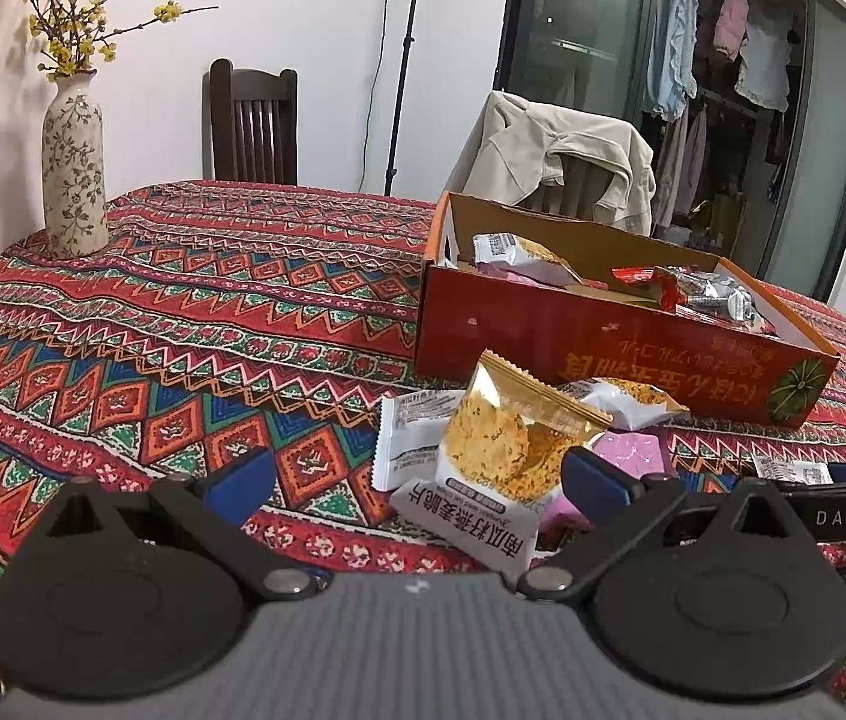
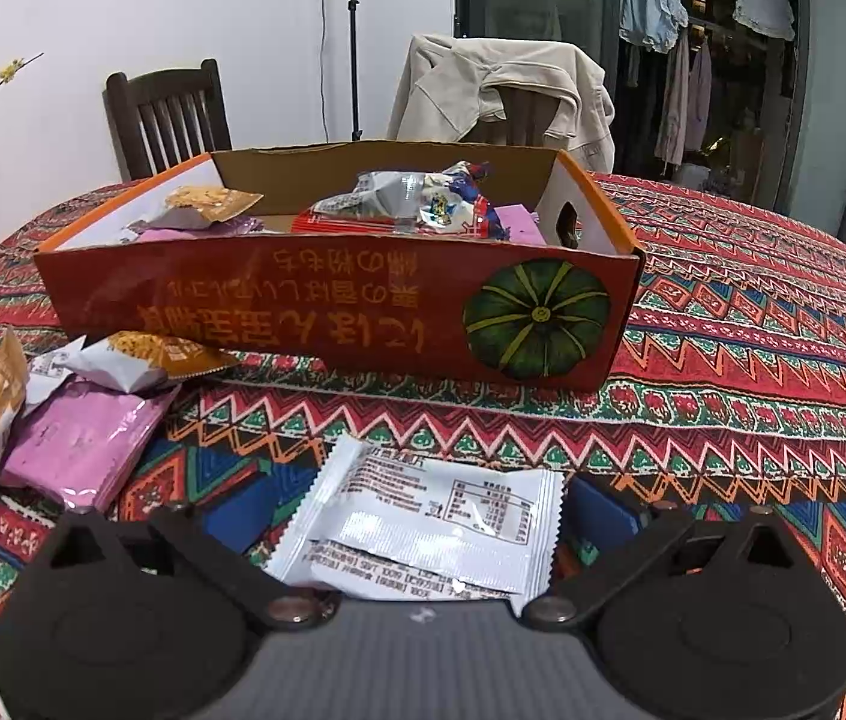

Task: Organize snacks
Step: 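Grasp a gold pumpkin-seed cookie packet with the left gripper while the right holds the sachet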

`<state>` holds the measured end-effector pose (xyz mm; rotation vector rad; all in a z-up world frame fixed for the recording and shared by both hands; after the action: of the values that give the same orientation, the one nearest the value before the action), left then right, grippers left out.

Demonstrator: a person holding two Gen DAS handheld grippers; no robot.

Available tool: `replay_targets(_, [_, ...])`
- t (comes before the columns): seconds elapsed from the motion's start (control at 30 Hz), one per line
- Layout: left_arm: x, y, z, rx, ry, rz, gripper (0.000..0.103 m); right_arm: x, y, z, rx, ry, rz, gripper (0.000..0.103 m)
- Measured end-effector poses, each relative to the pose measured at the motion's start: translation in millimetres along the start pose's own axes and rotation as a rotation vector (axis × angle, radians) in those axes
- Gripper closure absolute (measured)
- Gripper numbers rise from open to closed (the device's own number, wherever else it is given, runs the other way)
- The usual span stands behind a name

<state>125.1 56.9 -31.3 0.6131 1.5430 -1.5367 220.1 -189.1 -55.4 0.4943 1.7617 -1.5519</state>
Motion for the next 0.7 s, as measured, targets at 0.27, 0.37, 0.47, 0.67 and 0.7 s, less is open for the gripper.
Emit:
replay_targets(0.27, [0, 1, 0, -0.003, 0.000, -0.003, 0.000, 0, -4, -1, -0.025, -0.013, 0.005, 0.002])
replay_targets(0.37, [0, 1, -2, -0.008, -0.008, -0.003, 0.000, 2, -9, -3, -0.041, -0.020, 0.022, 0.014])
replay_targets(0.47, [0, 3, -2, -0.013, -0.012, -0.010, 0.000, 1, -12, -3, -0.051, -0.022, 0.038, 0.025])
replay_targets(0.67, [0, 3, -2, -0.024, -0.010, -0.012, 0.000, 0, -19, -3, -0.050, -0.023, 0.077, 0.048])
replay_targets(0.7, [0, 3, -2, -0.027, -0.010, -0.012, 0.000, 0, -21, -3, -0.048, -0.024, 0.092, 0.055])
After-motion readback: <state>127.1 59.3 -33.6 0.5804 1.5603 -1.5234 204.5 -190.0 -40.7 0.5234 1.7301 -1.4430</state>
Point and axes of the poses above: each gripper's, at about its wrist camera, not at the fingertips, and y roughly the way its jaws point, z to its right, x to its underside, the point moved 5 cm from there along y, roughly the way its jaws point, and after that the axes turned 2 degrees about -z, right-handed, at the moved point
